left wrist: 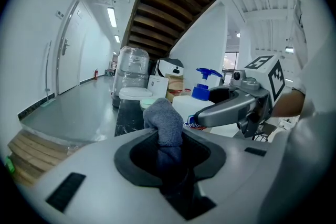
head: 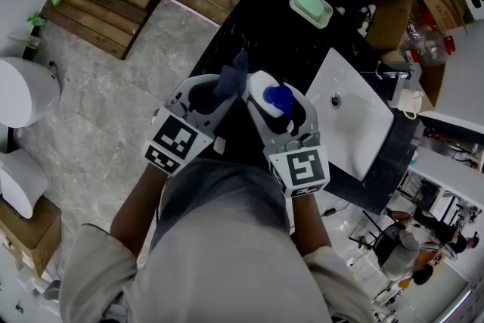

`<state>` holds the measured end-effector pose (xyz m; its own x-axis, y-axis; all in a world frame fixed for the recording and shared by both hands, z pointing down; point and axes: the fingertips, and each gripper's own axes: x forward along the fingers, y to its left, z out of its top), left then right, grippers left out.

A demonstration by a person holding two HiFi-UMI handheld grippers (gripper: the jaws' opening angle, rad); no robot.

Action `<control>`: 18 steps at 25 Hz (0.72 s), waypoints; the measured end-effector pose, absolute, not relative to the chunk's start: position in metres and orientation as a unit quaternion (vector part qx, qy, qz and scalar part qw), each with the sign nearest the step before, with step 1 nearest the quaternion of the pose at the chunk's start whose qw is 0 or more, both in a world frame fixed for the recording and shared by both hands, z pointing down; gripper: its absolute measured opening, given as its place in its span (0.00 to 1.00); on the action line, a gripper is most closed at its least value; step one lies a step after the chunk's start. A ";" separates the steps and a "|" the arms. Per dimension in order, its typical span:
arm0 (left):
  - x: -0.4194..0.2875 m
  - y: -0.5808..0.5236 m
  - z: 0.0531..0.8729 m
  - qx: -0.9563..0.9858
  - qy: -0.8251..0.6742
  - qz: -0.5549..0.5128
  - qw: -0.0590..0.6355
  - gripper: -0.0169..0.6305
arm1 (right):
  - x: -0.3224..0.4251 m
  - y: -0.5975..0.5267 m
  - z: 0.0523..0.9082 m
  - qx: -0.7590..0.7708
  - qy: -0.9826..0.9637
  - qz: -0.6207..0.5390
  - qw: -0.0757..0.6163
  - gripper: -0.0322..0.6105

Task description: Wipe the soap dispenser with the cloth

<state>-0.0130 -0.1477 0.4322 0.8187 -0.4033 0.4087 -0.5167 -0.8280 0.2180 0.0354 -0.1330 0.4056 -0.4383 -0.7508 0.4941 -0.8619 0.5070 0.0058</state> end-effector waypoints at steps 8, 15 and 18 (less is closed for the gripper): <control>-0.010 -0.143 0.418 0.944 -0.238 0.169 0.151 0.18 | 0.036 -0.134 0.406 0.480 -0.840 0.123 0.221 0.44; -0.007 -0.136 0.408 0.949 -0.230 0.159 0.147 0.18 | 0.037 -0.134 0.406 0.480 -0.841 0.121 0.220 0.44; -0.007 -0.133 0.402 0.951 -0.225 0.152 0.149 0.18 | 0.036 -0.133 0.407 0.480 -0.840 0.122 0.221 0.44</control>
<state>-0.0073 -0.1333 0.4020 0.8523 -0.3827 0.3566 -0.4734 -0.8544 0.2145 0.0361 -0.1328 0.4067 -0.4415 -0.7529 0.4881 -0.8606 0.5093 0.0072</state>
